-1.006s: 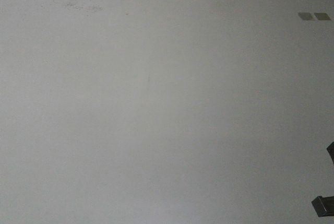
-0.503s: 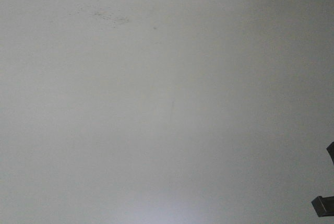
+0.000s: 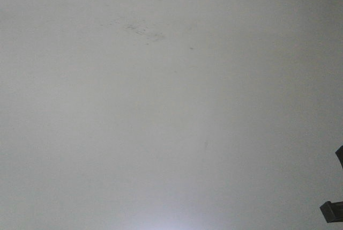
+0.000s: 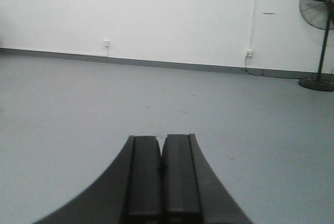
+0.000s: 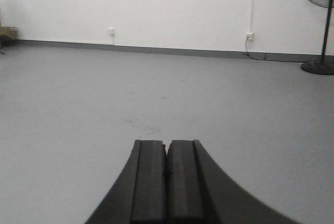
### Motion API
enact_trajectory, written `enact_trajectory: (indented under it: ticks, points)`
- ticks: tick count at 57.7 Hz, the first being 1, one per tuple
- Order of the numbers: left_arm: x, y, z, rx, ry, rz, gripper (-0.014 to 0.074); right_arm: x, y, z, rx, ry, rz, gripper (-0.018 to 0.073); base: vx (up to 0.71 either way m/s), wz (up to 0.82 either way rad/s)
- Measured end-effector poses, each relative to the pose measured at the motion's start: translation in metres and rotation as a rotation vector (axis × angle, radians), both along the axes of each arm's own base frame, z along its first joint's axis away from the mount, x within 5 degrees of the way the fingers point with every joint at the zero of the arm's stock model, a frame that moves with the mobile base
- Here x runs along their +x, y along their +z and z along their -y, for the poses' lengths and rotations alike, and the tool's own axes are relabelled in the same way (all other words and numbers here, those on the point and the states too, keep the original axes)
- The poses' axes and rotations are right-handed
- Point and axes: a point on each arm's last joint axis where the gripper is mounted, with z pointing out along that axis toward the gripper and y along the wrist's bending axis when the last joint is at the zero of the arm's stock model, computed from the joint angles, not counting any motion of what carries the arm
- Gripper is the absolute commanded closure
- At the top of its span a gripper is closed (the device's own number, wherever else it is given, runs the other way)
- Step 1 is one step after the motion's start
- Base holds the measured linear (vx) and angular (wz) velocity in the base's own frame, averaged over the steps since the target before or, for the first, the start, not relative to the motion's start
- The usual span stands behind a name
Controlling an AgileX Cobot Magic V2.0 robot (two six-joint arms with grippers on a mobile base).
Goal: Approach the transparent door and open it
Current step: 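Turn the base toward the glass door across the grey floor, then drive the base forward up to the white-framed sliding glass door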
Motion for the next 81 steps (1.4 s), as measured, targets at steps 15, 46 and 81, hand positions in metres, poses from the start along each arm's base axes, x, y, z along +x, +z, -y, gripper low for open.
enact_trajectory:
  ticks: [15, 46, 81]
  points:
    - [0.0000, 0.0000, 0.0000, 0.000, 0.000, 0.000, 0.0602, 0.0000, 0.0000, 0.0000, 0.000, 0.000, 0.000, 0.0561, 0.50, 0.41]
    - [0.0000, 0.0000, 0.0000, 0.000, 0.000, 0.000, 0.0602, 0.0000, 0.0000, 0.0000, 0.000, 0.000, 0.000, 0.0561, 0.52, 0.56]
    - [0.0000, 0.0000, 0.0000, 0.000, 0.000, 0.000, 0.0602, 0.0000, 0.0000, 0.0000, 0.000, 0.000, 0.000, 0.0561, 0.56, 0.46]
